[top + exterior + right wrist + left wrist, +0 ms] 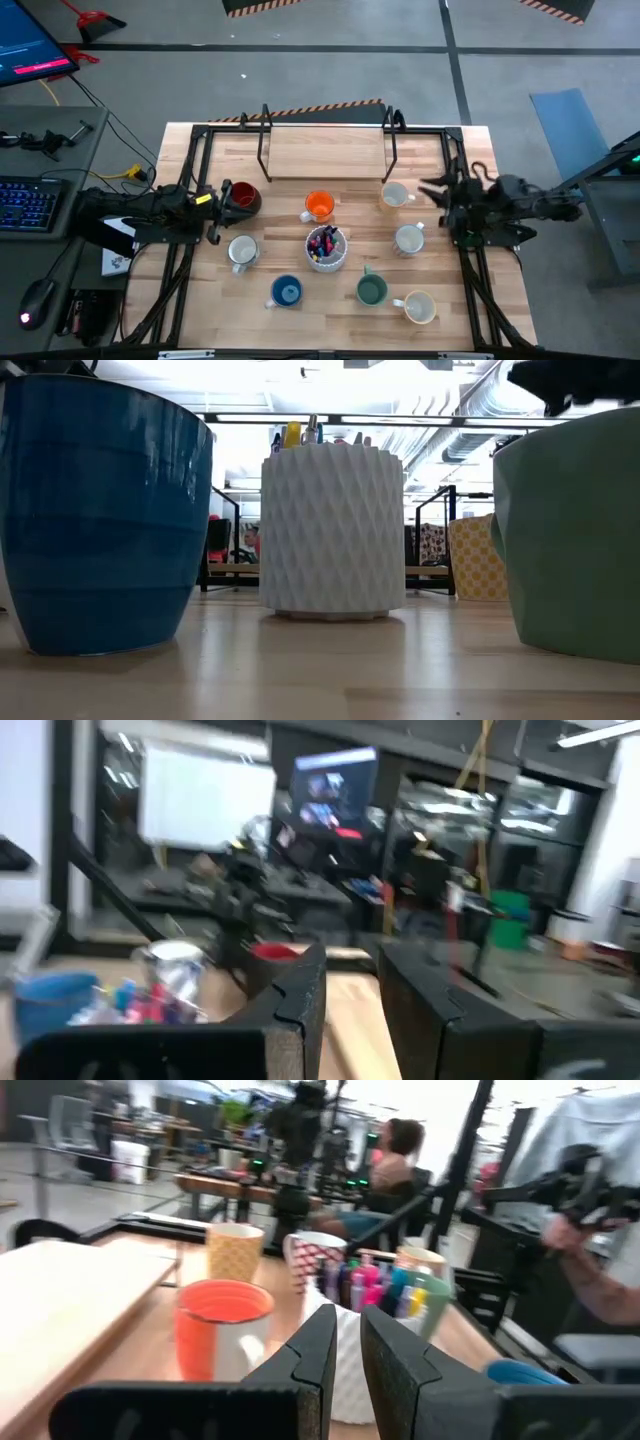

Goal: Place coffee mugs
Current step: Put the yellow pattern mug on the shelf

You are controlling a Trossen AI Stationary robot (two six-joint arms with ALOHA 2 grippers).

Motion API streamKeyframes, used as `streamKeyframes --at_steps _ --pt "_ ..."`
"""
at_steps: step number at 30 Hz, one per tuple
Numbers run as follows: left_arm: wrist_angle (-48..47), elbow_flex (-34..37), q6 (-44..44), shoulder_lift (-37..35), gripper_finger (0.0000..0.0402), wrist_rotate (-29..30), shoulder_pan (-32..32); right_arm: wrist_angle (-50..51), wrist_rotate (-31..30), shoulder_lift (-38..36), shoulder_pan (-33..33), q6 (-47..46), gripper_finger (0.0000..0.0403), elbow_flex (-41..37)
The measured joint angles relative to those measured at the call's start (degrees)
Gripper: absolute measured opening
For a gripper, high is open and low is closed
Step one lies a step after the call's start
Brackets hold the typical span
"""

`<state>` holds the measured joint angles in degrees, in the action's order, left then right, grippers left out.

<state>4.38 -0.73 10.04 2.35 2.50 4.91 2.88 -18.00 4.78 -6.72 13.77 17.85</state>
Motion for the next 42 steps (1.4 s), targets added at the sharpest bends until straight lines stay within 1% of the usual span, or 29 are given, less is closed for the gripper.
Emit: streamKeyframes --at_steps 3,7,11,13,15,17,19,21,23,28,32,36,42 --pt "0.2 0.0 0.4 0.0 0.0039 4.2 0.0 8.2 -4.0 7.1 0.0 -0.5 0.0080 9.3" --pt "0.2 0.0 0.4 0.0 0.0039 10.4 0.0 21.8 -7.8 21.1 0.0 -3.9 0.0080 21.9" --pt "0.2 0.0 0.3 0.0 0.0039 11.4 0.0 37.2 -11.2 36.0 0.3 -6.0 0.0080 34.9" --pt "0.2 0.0 0.3 0.0 0.0039 11.8 0.0 43.9 -13.4 42.9 1.6 -6.9 0.0080 40.3" --pt "0.2 0.0 0.3 0.0 0.0039 12.6 0.0 49.5 -12.8 48.6 4.1 -9.6 0.0080 44.2" --pt "0.2 0.0 0.2 0.0 0.0039 13.7 0.0 53.9 -9.1 53.1 7.7 -13.2 0.0080 47.0" --pt "0.2 0.0 -0.1 0.0 0.0039 14.8 0.0 58.2 -3.7 56.9 11.6 -17.6 0.0080 48.0" --pt "0.2 0.0 -0.2 0.0 0.0039 15.1 0.0 60.7 0.1 59.8 14.9 -21.4 0.0080 48.0" --pt "0.2 0.0 -0.2 0.0 0.0039 15.2 0.0 61.7 1.5 61.6 17.4 -24.2 0.0080 47.6" --pt "0.1 0.0 -0.2 0.0 0.0039 15.8 0.0 62.3 4.2 64.8 22.3 -26.3 0.0080 46.8" --pt "0.1 0.0 -0.2 0.0 0.0039 16.3 0.0 63.8 7.6 66.8 24.9 -25.3 0.0080 46.8" --pt "0.1 0.0 -0.2 0.0 0.0039 16.2 0.0 64.9 7.7 68.8 25.4 -21.0 0.0080 46.8" --pt "-0.1 0.0 7.0 0.0 0.0039 14.4 0.1 63.6 8.0 72.2 25.3 -15.0 0.0080 46.8"
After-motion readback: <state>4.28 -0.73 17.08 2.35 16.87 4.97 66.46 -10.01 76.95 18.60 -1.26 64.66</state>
